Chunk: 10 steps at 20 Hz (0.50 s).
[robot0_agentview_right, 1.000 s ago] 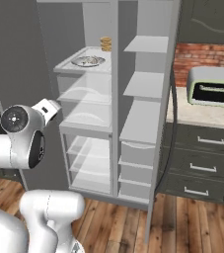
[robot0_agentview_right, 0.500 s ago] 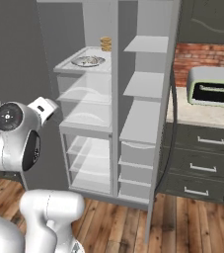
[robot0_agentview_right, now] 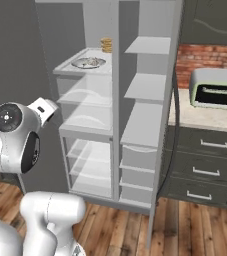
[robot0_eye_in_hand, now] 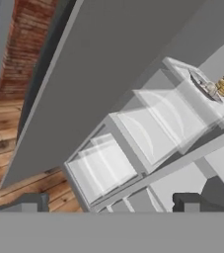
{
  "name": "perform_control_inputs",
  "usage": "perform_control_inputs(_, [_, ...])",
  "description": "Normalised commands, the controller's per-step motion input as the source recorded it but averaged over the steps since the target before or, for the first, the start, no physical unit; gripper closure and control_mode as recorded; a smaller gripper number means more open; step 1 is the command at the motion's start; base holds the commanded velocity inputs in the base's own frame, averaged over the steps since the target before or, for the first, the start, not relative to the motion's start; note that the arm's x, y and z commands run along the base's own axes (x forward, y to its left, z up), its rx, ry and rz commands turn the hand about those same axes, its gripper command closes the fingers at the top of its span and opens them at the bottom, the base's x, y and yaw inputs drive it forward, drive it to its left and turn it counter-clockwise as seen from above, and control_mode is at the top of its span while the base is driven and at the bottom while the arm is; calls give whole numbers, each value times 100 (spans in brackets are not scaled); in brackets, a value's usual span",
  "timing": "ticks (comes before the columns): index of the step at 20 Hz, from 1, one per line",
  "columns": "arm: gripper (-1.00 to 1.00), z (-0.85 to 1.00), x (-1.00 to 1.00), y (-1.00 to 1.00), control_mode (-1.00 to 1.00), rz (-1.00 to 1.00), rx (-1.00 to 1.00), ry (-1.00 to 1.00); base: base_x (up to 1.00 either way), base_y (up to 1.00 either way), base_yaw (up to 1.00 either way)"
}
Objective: Retrieve the fish from the fridge and place it on the saucepan with marinade on the stove.
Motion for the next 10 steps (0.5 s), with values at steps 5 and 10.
perform_control_inputs(5, [-100, 0, 0, 0, 100, 0, 0, 0, 80, 16, 0])
perform_control_inputs(10, [-100, 0, 0, 0, 100, 0, 0, 0, 70, 40, 0])
